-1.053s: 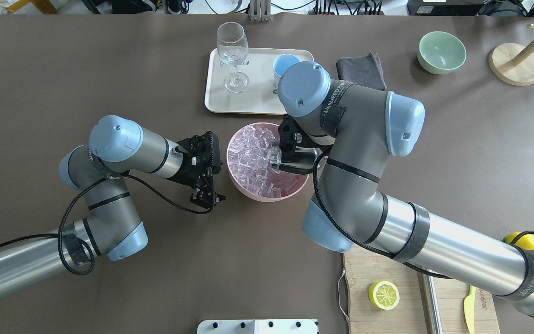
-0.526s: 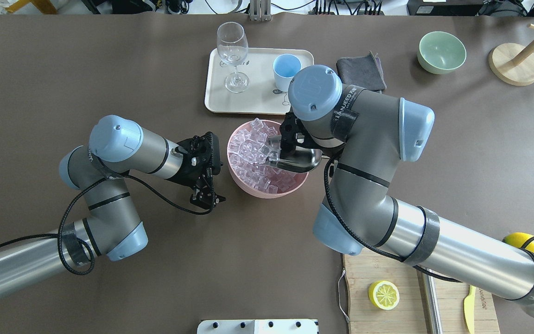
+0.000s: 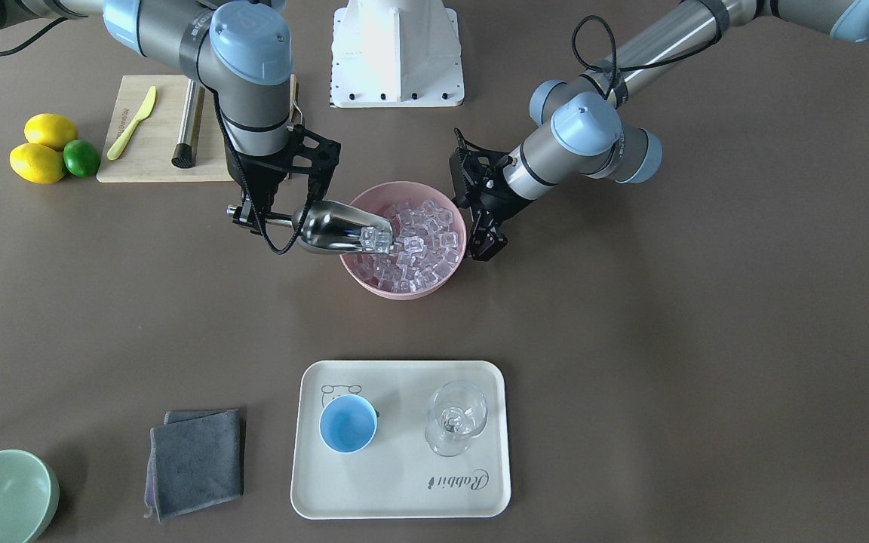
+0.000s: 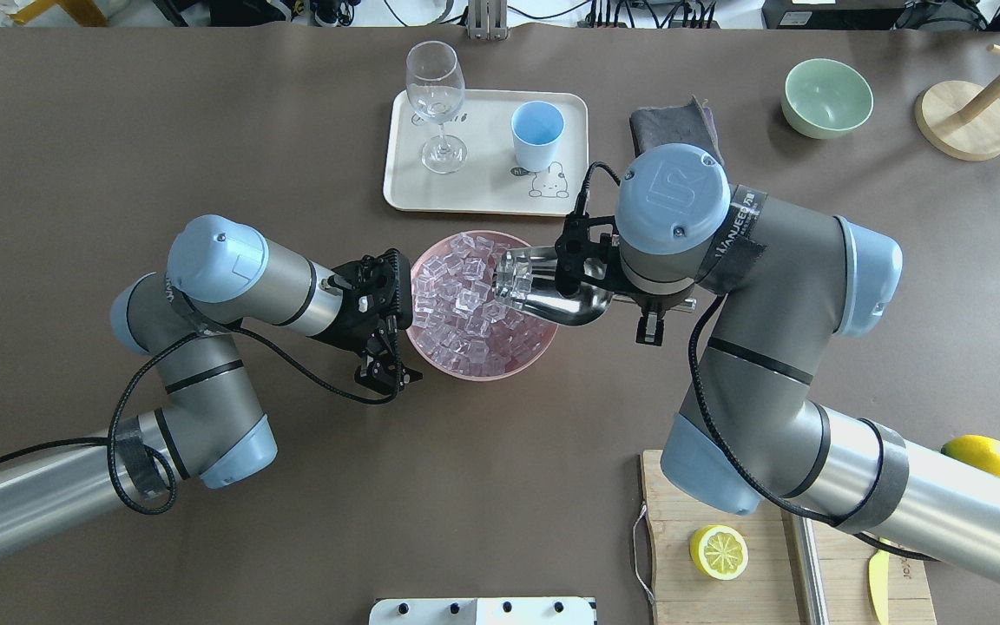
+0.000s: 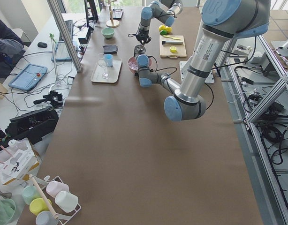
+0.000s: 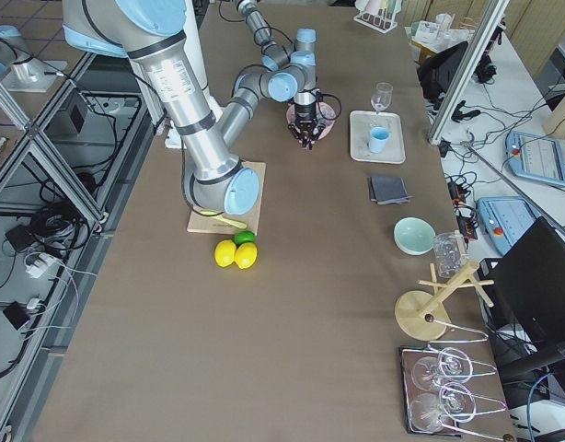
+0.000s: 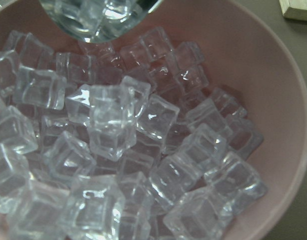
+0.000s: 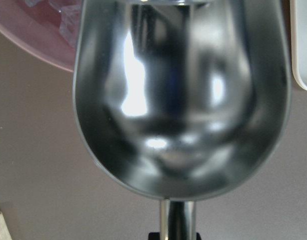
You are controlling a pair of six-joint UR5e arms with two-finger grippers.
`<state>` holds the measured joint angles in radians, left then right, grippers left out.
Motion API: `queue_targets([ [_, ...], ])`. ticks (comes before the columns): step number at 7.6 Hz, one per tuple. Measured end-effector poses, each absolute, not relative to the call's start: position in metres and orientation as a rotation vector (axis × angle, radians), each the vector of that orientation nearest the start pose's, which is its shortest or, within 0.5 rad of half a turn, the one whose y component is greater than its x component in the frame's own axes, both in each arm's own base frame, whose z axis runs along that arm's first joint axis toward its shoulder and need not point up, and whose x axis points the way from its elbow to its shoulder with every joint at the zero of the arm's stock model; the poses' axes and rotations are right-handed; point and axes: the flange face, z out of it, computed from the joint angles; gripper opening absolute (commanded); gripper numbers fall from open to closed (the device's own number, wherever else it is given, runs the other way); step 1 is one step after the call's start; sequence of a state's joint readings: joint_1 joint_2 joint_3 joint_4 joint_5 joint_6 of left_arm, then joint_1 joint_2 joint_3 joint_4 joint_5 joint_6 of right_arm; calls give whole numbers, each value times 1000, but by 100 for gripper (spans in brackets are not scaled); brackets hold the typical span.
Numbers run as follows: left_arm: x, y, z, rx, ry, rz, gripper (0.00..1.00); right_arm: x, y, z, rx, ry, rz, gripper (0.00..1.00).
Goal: Put ice in cup with scoop
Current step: 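Drag the scoop through the ice and lift it out holding cubes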
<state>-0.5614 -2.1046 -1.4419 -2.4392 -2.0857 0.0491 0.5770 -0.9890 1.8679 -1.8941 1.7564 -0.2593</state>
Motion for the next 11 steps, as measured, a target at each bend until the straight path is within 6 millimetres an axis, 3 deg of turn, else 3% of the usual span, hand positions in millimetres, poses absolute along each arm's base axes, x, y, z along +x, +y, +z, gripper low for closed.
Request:
queue_targets([
  [4,538,-437,304,957,1050,1223,98,-450,-429,243,583,-439,-1257,0],
  [8,537,-437,304,956,1053,1224,98,-408,-399,229,761,-558,-1204,0],
  [11,526,-438,305,966,1049,1217,98,-394,-391,214,866,-630,-1133,0],
])
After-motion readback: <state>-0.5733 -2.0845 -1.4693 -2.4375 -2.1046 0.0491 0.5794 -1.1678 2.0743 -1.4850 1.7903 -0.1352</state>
